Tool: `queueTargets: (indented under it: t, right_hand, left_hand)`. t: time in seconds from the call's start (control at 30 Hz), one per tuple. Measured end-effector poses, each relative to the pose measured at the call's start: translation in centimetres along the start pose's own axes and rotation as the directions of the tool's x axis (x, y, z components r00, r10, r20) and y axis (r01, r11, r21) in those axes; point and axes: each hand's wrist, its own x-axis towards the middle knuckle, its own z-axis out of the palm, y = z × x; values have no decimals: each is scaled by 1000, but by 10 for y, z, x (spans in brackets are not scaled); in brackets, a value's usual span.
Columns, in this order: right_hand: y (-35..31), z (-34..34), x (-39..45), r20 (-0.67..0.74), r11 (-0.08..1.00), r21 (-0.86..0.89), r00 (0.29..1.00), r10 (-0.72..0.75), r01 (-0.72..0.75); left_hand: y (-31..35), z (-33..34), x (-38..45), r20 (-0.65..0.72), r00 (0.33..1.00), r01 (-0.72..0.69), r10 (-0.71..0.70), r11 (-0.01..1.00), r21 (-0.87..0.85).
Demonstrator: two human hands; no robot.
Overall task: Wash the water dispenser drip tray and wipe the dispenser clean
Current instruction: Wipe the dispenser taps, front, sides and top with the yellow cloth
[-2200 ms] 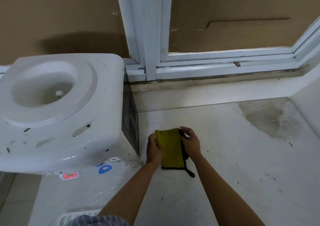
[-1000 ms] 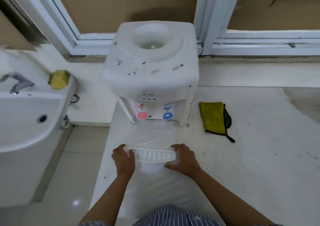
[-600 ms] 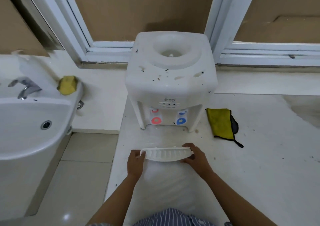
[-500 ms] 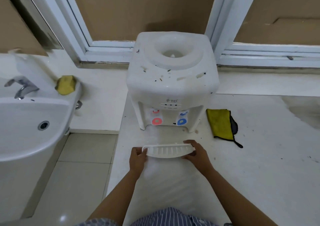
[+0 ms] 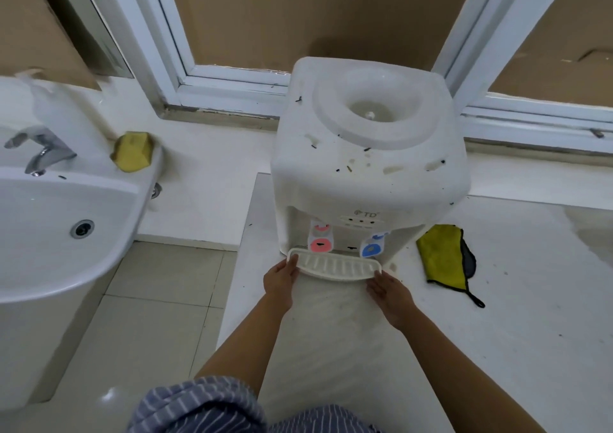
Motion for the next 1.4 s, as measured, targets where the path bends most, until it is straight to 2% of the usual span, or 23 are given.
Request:
queueTargets:
  t: [0.17, 0.3, 0.43, 0.57, 0.83, 1.2, 1.4]
  right_hand:
    - [-1, 1, 13, -52, 992, 120, 997, 55, -48]
    - [-2, 10, 15, -89, 998, 39, 995, 48, -45]
    - [-2, 16, 20, -101, 997, 72, 995, 15, -8]
    - [0, 17, 23, -118, 997, 74, 993, -20, 29]
    - [7, 17, 23, -133, 992, 95, 989, -66, 79]
    - [7, 19, 27, -176, 995, 76, 983, -53, 67]
    - [5, 22, 27, -201, 995, 93, 979, -26, 46]
  left_hand:
    - [-2, 6, 7, -26, 999, 26, -26, 1000, -2]
    - [-1, 8, 7, -21, 999, 37, -37, 999, -7]
    - [4, 12, 2, -35, 998, 43, -42, 999, 18]
    - [6, 14, 1, -29, 998, 48, -49, 998, -36]
    - [6, 18, 0, -96, 994, 52, -52, 999, -9]
    - [15, 24, -8, -136, 987, 82, -83, 997, -10]
    - [18, 25, -9, -165, 981, 110, -100, 992, 54]
